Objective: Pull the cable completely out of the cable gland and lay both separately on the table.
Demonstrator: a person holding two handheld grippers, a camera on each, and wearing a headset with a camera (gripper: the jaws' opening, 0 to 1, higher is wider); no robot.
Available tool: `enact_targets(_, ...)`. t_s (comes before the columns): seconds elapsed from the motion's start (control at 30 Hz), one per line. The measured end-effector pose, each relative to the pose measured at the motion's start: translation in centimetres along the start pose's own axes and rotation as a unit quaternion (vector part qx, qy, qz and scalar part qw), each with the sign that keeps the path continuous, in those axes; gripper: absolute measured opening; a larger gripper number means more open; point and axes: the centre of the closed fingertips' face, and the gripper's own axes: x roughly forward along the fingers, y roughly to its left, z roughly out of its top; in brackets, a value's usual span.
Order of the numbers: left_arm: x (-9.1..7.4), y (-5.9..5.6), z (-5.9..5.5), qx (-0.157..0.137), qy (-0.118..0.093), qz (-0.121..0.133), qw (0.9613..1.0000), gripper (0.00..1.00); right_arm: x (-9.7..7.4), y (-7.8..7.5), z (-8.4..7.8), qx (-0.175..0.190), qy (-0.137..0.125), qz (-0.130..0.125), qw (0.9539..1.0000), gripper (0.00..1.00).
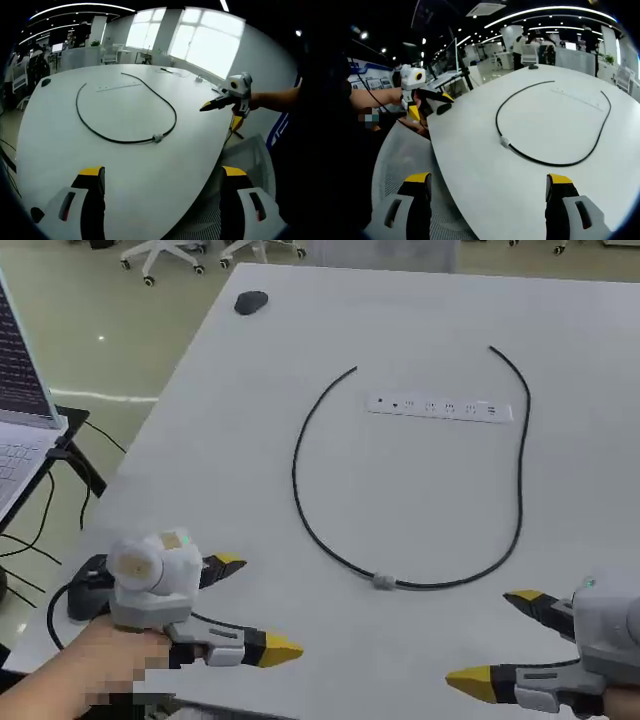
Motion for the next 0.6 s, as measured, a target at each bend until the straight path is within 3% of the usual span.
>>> enact_targets(0.37,-0.01,0.47,0.53,0.005,-0.003,-0.001,1.0000,0.95,0.58,0.85,0.21,-0.011,0.003,0.012,0.9999,0.93)
enact_targets(0.6,0.20,0.35,0.10,-0.001,0.007,-0.004,1.0000,0.93,0.55,0.00,0.77,0.003,-0.005,0.010,0.9999,0.90)
